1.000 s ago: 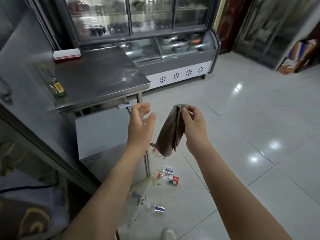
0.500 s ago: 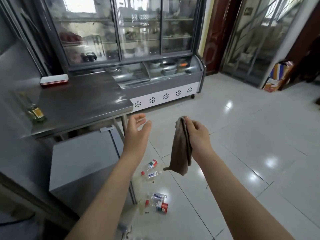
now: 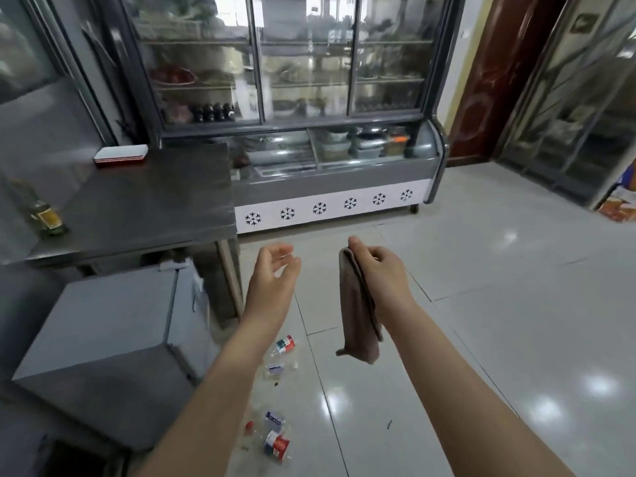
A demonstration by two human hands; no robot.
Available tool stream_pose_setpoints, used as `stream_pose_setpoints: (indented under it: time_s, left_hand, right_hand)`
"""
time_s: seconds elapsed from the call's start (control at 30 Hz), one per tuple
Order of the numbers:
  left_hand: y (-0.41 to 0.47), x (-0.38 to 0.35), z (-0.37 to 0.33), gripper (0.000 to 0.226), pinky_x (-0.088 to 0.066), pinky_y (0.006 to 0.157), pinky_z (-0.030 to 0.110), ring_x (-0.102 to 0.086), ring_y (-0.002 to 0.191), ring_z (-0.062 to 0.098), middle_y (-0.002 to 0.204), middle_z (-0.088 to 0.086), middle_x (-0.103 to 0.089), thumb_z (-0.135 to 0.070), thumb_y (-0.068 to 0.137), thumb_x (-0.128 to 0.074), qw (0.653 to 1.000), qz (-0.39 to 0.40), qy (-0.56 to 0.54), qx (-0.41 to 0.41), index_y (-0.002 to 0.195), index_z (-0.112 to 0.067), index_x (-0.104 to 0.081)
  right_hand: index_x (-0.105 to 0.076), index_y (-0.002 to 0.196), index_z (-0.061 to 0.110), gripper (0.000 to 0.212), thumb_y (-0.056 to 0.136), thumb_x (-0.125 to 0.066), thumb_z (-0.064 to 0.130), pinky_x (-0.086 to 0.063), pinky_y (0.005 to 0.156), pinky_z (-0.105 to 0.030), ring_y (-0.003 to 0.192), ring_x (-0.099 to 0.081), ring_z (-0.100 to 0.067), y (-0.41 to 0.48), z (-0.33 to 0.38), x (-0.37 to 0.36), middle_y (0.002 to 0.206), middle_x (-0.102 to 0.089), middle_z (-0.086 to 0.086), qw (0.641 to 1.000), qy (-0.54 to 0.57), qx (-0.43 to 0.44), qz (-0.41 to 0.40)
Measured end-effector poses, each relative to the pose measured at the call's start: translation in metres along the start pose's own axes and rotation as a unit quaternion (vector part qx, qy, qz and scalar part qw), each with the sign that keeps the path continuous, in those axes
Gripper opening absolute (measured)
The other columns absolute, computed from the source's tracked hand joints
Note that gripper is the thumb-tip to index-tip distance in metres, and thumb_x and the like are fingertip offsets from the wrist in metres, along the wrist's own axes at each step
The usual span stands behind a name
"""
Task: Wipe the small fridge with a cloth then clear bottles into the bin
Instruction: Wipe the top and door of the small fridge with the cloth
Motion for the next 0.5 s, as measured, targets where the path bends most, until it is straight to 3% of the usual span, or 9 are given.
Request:
stream_pose_setpoints:
  time_s: [0.17,0.3,0.5]
  left_hand:
    - [0.051,-0.036,0.012,0.02,-0.039,0.091,0.026,-0.051,0.113,0.009,0.119,-0.006,-0.056,-0.025,0.093,-0.052,1.0,-0.018,0.023,-0.001,0.113,-0.025,-0.05]
    - [0.115,-0.062,0.023,0.021,-0.038,0.091,0.026,-0.051,0.113,0.008,0.118,-0.006,-0.056,-0.021,0.092,-0.053,0.998,-0.054,-0.006,0.004,0.113,-0.023,-0.051]
    - [0.214,-0.089,-0.004,0.019,-0.041,0.097,0.029,-0.052,0.113,0.009,0.115,-0.008,-0.056,-0.019,0.092,-0.053,0.995,-0.081,-0.057,-0.019,0.109,-0.025,-0.051]
  right_hand:
    - [-0.058,0.08,-0.004,0.051,0.085,-0.061,0.046,-0.037,0.06,-0.027,0.064,-0.048,-0.014,0.079,-0.014,0.002,0.073,-0.055,-0.003,1.0,-0.011,-0.011,0.013]
    - [-0.05,0.074,0.011,0.039,0.085,-0.06,0.047,-0.032,0.055,-0.027,0.058,-0.04,-0.014,0.155,-0.011,-0.005,0.066,-0.044,-0.005,0.999,-0.038,-0.019,0.029]
    - [-0.037,0.061,0.016,0.046,0.087,-0.058,0.047,-0.025,0.054,-0.028,0.057,-0.032,-0.017,0.258,0.052,-0.018,0.06,-0.033,-0.004,0.996,-0.06,0.032,0.05]
Point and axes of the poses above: each hand's wrist, its own y-axis towards the middle knuckle, its own x-axis out of the back of the hand, z = x × y, the point moved 5 cm from there along y, towards the middle knuckle
